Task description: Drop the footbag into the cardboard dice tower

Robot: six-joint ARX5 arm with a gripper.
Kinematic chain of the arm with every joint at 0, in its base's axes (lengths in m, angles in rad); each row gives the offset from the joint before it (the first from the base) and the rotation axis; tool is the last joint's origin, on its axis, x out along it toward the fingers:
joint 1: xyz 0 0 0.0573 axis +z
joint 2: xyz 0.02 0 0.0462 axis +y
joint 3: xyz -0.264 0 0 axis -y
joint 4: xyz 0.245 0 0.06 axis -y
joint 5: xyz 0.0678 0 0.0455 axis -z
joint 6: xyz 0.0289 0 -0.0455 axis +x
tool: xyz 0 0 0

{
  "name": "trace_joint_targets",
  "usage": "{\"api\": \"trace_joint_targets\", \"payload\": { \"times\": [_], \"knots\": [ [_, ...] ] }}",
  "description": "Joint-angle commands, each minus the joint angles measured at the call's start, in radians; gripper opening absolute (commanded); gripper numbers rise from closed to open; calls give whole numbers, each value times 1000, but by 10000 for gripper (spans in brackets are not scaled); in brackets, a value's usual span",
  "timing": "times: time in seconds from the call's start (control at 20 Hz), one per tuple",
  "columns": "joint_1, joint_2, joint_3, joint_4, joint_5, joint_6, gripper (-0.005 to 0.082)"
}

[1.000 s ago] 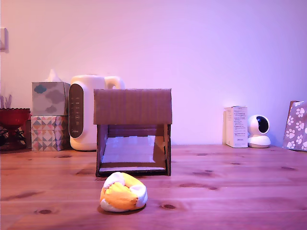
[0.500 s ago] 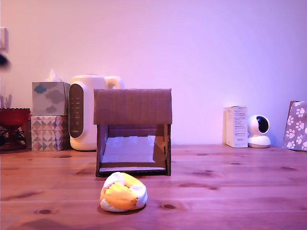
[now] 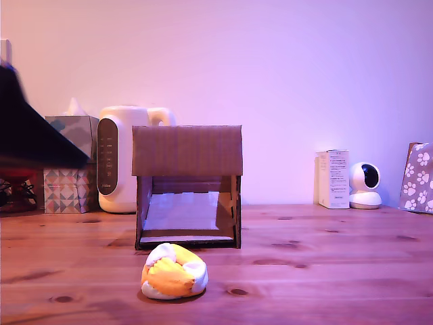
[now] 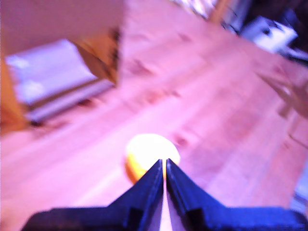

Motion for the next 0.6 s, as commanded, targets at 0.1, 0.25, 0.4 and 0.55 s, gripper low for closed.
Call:
{"api": "trace_joint_targets", "payload": {
  "times": [0.1,0.25,0.4,0.55],
  "knots": [
    [-35,124,6,95,0,14,-24],
    [-51,218,6,163,0,14,201],
    [-60,299,7,238,-9,51,771],
    [-62,363,11,284,-11,83,740]
  ]
}}
